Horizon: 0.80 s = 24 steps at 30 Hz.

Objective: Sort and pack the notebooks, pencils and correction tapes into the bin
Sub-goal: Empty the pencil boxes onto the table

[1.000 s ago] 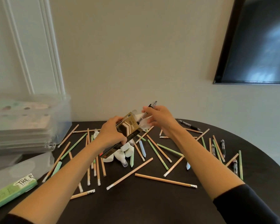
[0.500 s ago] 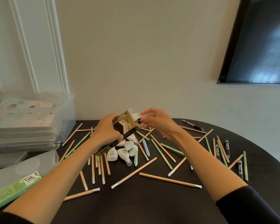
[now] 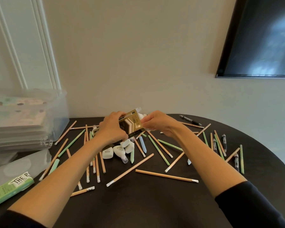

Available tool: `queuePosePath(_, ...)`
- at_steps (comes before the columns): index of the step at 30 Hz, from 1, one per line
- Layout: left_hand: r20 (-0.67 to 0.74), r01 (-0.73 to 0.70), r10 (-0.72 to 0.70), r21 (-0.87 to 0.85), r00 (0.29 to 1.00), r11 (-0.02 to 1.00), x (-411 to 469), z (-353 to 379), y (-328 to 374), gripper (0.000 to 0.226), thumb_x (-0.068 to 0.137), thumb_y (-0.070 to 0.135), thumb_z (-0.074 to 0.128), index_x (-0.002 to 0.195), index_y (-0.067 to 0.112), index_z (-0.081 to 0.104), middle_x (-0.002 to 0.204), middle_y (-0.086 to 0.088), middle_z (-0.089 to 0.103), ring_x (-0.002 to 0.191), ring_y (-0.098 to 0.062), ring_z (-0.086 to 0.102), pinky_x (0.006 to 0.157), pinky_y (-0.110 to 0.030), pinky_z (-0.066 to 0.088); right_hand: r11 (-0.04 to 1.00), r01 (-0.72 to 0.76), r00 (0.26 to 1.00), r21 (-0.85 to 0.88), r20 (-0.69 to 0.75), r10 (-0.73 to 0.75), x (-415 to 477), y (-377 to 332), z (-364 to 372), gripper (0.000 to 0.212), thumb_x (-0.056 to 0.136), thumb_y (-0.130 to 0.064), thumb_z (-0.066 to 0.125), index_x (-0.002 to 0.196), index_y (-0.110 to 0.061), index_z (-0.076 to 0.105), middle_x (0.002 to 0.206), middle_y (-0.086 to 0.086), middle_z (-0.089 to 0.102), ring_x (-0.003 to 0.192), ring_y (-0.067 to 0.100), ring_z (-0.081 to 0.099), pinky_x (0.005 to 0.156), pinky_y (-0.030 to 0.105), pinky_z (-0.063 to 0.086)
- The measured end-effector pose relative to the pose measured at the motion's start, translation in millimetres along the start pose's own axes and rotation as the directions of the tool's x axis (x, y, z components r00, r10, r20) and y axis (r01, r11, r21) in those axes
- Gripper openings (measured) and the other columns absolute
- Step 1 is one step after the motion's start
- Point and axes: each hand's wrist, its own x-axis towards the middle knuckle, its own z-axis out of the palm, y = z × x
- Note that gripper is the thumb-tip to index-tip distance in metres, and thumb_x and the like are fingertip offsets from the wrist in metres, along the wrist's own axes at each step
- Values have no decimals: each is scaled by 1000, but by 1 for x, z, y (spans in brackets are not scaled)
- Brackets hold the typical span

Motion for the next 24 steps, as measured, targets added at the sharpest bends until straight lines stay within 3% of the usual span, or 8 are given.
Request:
queuePosePath(4, 14, 10, -9, -13, 1000, 1000, 1, 16, 11, 78, 63, 5, 76, 132, 17, 41, 130, -6, 46, 122, -25, 42, 100, -47, 40, 990, 18, 1000, 141, 11, -20, -12, 23, -14, 18, 89, -8, 54, 90, -18, 69, 101, 1, 62, 83, 9, 53, 67, 21, 42)
queuePosePath(9, 46, 12, -11, -9, 999, 1000, 2, 43, 34, 79, 61, 7, 77, 132, 17, 42, 131, -6, 44, 124, -27, 40, 101, -49, 38, 960, -42, 960, 275, -256, 115, -33, 72, -46, 16, 93, -16, 53, 98, -22, 67, 93, 0, 64, 80, 7, 60, 63, 17, 46)
queuePosePath(11, 43, 2, -2, -1, 999, 1000, 2, 54, 45, 79, 61, 9, 77, 131, 16, 42, 131, -7, 45, 122, -27, 42, 101, -48, 38, 965, -145, 900, 221, -375, 221, -44, 97, -64, 17, 93, -22, 53, 102, -14, 65, 83, 1, 63, 75, 7, 59, 64, 17, 48)
queuePosePath(13, 28, -6, 5, 15, 1000, 1000, 3, 65, 57, 79, 61, 11, 78, 131, 15, 42, 130, -7, 45, 121, -27, 43, 99, -44, 38, 953, -301, 836, 34, -472, 280, -58, 125, -85, 18, 92, -24, 54, 96, -9, 62, 73, 1, 58, 68, 10, 55, 68, 22, 47)
queuePosePath(15, 15, -13, 13, 48, 1000, 999, 3, 73, 66, 79, 63, 14, 78, 132, 16, 41, 131, -7, 45, 122, -27, 42, 97, -43, 36, 856, -484, 761, -184, -571, 307, -72, 150, -102, 20, 91, -25, 55, 92, -5, 60, 70, 4, 55, 65, 13, 52, 65, 26, 45)
queuePosePath(18, 23, -20, 19, 62, 1000, 998, 3, 87, 79, 79, 65, 17, 78, 133, 17, 38, 132, -7, 43, 122, -28, 42, 97, -44, 36, 668, -670, 649, -324, -693, 315, -97, 181, -118, 31, 90, -24, 55, 110, -1, 56, 106, 18, 57, 97, 27, 56, 80, 35, 47)
queuePosePath(20, 21, -12, 11, 71, 1000, 997, 2, 94, 83, 80, 64, 17, 78, 134, 18, 38, 131, -7, 43, 121, -28, 42, 96, -43, 37, 593, -726, 600, -349, -743, 297, -108, 194, -121, 39, 90, -24, 54, 123, -4, 51, 130, 21, 43, 119, 35, 42, 90, 41, 44)
queuePosePath(24, 24, 19, -22, 92, 999, 996, -1, 104, 85, 79, 65, 17, 77, 133, 17, 38, 128, -7, 44, 119, -27, 43, 94, -42, 38, 575, -747, 610, -334, -689, 393, -115, 210, -120, 40, 91, -23, 52, 125, -5, 48, 129, 19, 42, 115, 35, 47, 90, 40, 46)
